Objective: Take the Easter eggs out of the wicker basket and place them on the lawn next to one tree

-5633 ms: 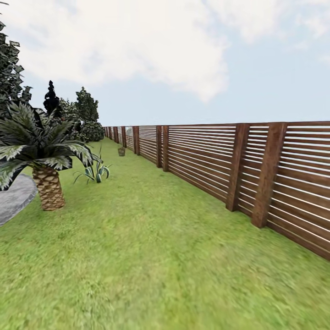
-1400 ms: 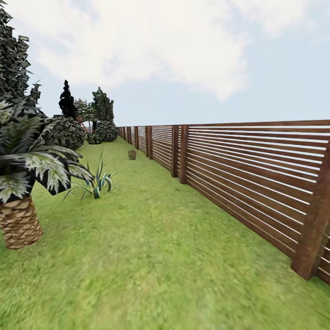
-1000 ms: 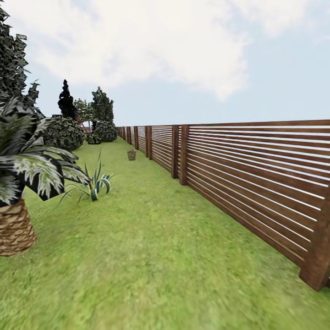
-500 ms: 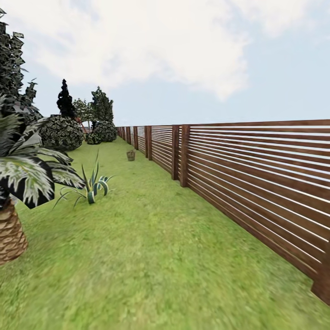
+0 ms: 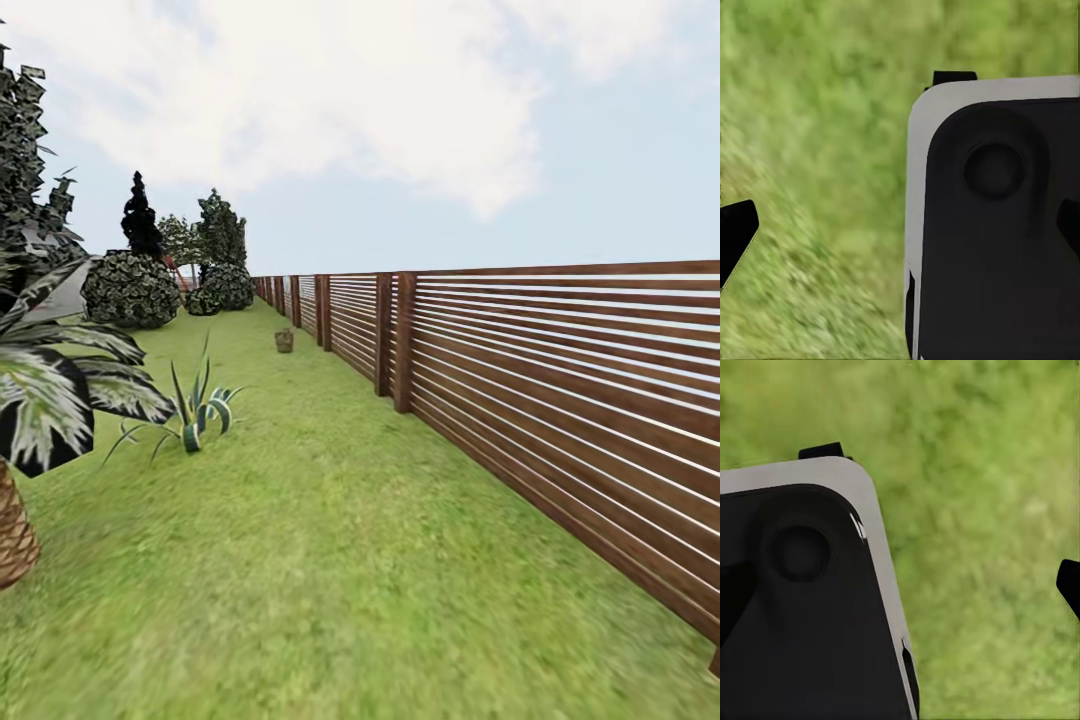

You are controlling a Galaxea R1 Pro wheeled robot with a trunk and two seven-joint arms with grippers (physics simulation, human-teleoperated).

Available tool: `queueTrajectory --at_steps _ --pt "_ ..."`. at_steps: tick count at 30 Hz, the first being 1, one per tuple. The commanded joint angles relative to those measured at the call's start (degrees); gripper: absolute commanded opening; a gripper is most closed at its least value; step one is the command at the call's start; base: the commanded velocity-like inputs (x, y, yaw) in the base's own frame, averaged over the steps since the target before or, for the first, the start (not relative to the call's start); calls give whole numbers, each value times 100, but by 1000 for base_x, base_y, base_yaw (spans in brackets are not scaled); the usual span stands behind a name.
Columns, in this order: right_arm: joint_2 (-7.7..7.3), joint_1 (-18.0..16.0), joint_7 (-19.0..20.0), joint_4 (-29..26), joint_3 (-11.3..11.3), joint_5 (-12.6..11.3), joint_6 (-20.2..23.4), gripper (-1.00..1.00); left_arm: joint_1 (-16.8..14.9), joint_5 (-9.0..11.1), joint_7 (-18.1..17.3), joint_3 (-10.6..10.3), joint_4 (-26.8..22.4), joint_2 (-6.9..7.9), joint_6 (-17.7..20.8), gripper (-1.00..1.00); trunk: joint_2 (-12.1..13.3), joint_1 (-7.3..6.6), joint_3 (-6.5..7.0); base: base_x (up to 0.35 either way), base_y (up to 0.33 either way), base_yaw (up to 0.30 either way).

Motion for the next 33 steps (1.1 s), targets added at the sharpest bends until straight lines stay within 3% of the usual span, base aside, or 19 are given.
queueTrajectory --at_steps 1,10,19,33 --pt "1 -10 3 24 15 -46 -43 100 4 2 4 4 -13 0 1 100 -3 4 -5 319 0 0" --pt "11 -10 1 24 16 -43 -43 100 4 2 4 4 -13 0 1 100 -3 4 -5 319 0 10" --pt "3 -10 -1 24 15 -49 -43 100 4 2 4 4 -13 0 1 100 -3 4 -13 319 0 169" --pt "1 -10 3 24 15 -49 -43 100 4 2 4 4 -13 0 1 100 -3 4 -14 319 0 8"
